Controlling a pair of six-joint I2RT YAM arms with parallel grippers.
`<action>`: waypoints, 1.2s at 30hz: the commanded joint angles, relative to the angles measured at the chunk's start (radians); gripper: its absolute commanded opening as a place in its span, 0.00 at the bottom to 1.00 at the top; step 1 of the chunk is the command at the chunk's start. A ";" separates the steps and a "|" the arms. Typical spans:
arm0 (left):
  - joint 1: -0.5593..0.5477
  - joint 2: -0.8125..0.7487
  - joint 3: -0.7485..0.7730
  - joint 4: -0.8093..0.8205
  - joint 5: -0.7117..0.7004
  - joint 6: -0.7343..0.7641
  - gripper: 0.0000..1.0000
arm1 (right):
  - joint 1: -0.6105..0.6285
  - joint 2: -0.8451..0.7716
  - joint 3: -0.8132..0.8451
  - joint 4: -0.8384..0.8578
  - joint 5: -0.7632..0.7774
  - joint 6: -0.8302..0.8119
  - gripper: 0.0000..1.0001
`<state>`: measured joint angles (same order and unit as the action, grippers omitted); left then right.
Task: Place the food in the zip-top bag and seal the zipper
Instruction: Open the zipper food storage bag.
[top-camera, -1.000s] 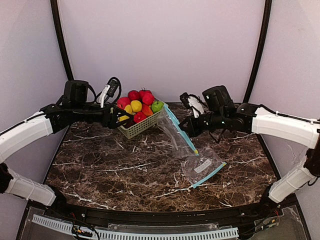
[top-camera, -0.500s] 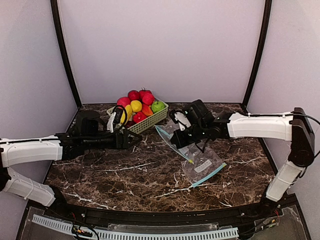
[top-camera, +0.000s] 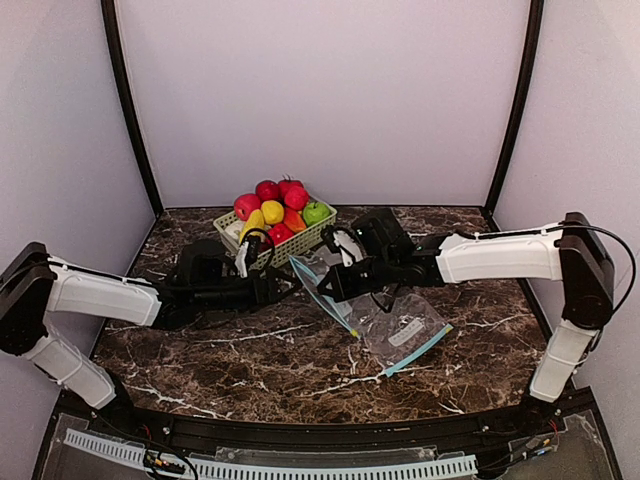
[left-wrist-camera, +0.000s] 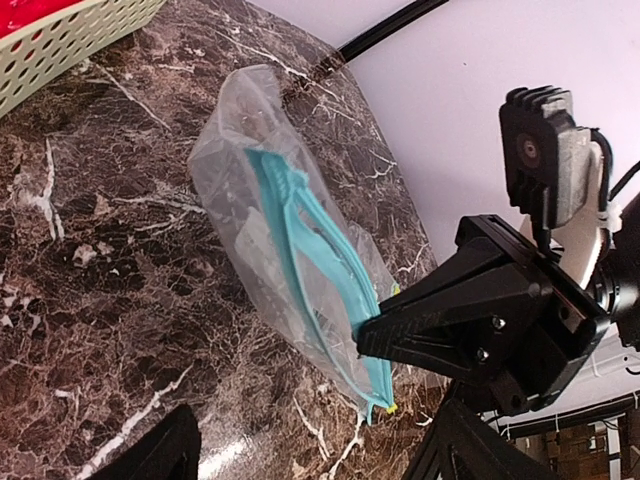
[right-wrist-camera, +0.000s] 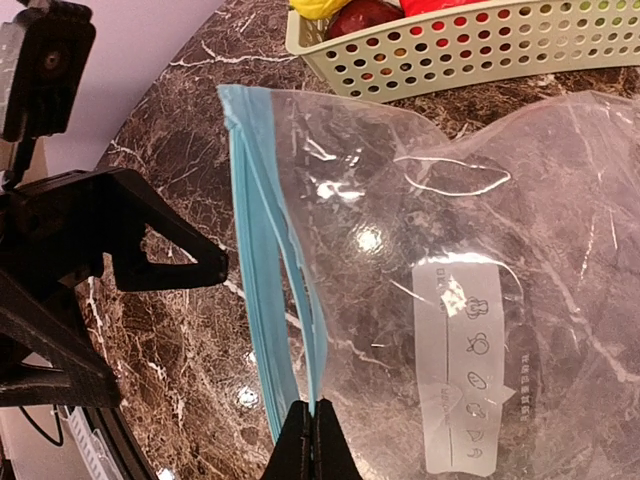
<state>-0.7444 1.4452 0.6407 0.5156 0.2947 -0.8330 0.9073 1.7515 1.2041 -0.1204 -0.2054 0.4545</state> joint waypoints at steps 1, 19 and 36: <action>-0.006 0.043 0.029 0.078 0.006 -0.036 0.82 | 0.017 0.014 0.014 0.051 -0.023 0.018 0.00; -0.024 0.156 0.074 0.069 -0.013 -0.074 0.45 | 0.041 0.022 0.033 0.048 0.038 0.013 0.00; -0.041 0.128 0.108 -0.171 -0.179 -0.034 0.01 | 0.088 -0.014 0.083 -0.056 0.263 -0.030 0.00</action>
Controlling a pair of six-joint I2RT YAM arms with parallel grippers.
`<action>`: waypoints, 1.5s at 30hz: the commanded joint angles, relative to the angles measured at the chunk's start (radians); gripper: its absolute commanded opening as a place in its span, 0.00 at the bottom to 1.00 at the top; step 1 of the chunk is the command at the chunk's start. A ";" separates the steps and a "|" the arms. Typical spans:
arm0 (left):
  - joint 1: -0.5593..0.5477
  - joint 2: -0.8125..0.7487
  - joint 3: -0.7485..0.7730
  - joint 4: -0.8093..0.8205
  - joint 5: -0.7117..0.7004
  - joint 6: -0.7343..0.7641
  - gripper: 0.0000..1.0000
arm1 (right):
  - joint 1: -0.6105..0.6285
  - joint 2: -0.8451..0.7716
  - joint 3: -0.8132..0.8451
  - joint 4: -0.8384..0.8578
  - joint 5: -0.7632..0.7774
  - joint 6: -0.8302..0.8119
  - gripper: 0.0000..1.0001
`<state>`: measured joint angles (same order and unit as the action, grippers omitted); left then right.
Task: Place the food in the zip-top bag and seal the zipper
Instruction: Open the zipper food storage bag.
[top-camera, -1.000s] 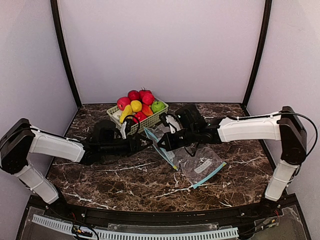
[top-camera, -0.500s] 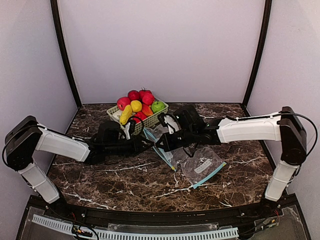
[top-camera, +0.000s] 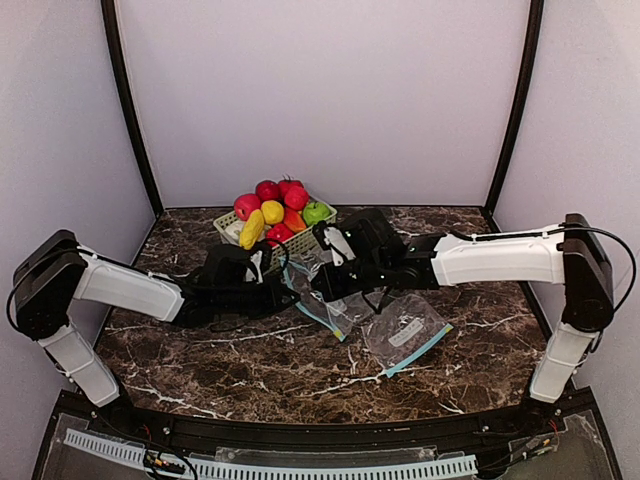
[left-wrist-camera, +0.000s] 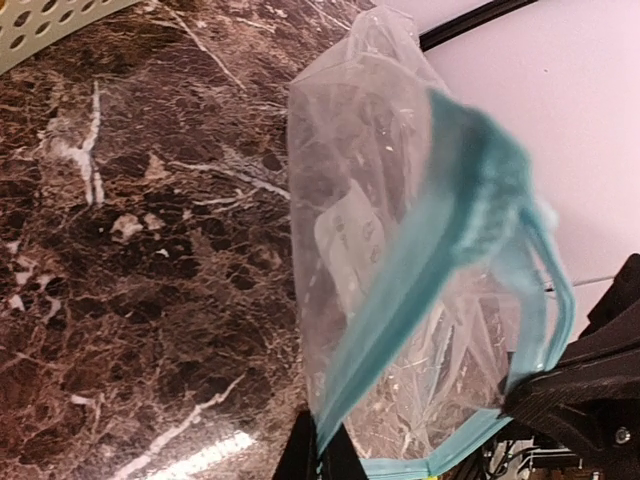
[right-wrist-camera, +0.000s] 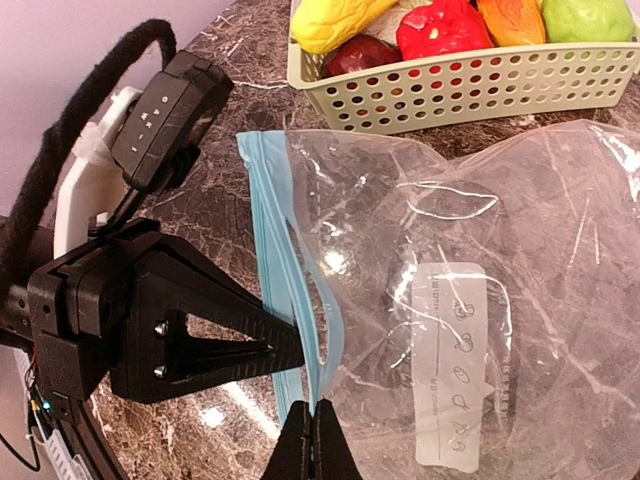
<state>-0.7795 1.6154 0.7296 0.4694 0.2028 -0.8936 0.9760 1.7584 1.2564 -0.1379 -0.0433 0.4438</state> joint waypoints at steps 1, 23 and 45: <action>-0.006 -0.056 0.025 -0.145 -0.101 0.030 0.01 | 0.023 -0.026 0.034 -0.050 0.126 -0.019 0.00; -0.146 -0.175 0.234 -0.419 -0.249 0.221 0.01 | 0.059 0.021 0.117 -0.129 0.321 -0.034 0.31; -0.152 -0.257 0.246 -0.801 -0.527 0.227 0.01 | 0.014 0.063 0.192 -0.372 0.655 0.035 0.55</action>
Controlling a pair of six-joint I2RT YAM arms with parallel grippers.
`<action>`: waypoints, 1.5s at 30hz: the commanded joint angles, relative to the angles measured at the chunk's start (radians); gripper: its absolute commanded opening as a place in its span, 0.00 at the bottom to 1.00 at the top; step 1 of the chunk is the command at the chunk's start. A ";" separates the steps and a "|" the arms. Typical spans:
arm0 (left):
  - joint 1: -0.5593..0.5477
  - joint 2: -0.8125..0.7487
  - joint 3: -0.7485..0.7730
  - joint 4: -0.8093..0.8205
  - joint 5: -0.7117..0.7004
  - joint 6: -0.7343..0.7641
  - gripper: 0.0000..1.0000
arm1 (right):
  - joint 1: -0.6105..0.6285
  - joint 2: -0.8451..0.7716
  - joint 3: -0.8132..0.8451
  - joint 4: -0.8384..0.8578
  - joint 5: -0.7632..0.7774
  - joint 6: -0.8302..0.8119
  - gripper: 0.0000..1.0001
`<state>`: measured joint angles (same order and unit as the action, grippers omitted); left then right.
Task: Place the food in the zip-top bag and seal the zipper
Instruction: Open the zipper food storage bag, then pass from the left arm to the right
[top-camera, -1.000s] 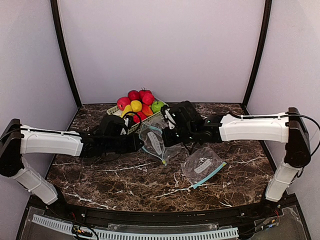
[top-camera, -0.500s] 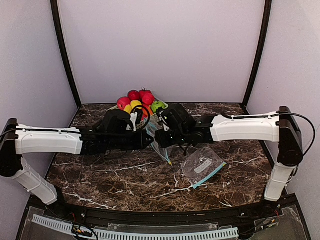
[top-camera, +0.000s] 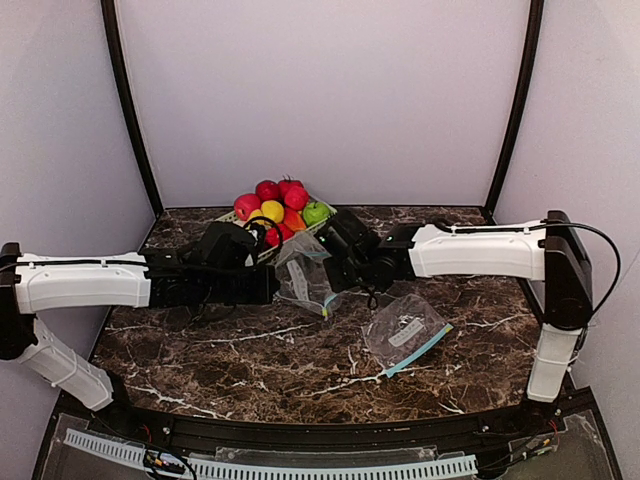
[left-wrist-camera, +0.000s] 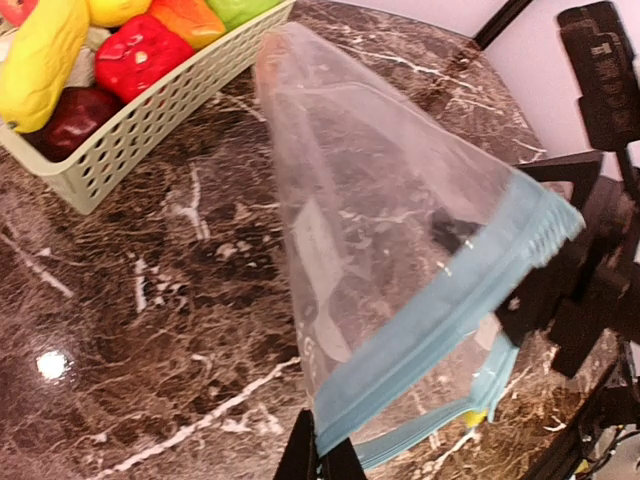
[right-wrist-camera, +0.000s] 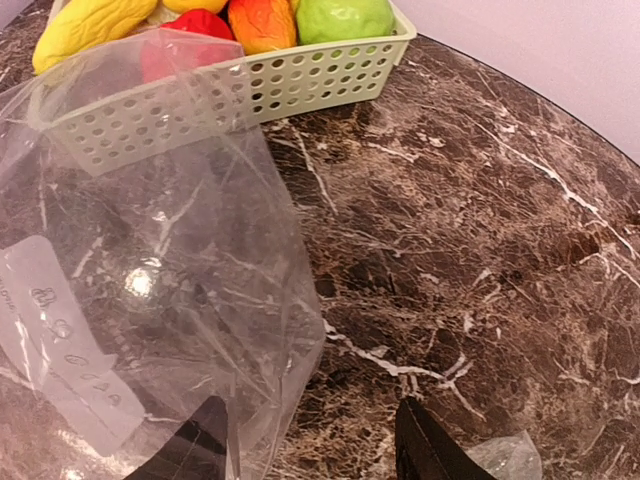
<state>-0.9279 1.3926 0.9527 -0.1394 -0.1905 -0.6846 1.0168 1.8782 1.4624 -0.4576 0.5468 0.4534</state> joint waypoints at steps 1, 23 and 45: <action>-0.004 -0.037 0.021 -0.221 -0.157 0.017 0.01 | -0.033 -0.066 -0.021 -0.054 0.056 0.024 0.55; -0.005 0.034 0.074 -0.099 -0.019 0.022 0.01 | 0.024 -0.227 -0.130 0.090 -0.428 -0.158 0.79; -0.004 0.025 0.051 -0.086 -0.020 0.017 0.01 | 0.086 -0.193 -0.105 0.035 -0.294 -0.067 0.00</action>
<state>-0.9340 1.4269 1.0092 -0.2329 -0.2169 -0.6659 1.0950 1.6768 1.3441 -0.4171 0.2222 0.3805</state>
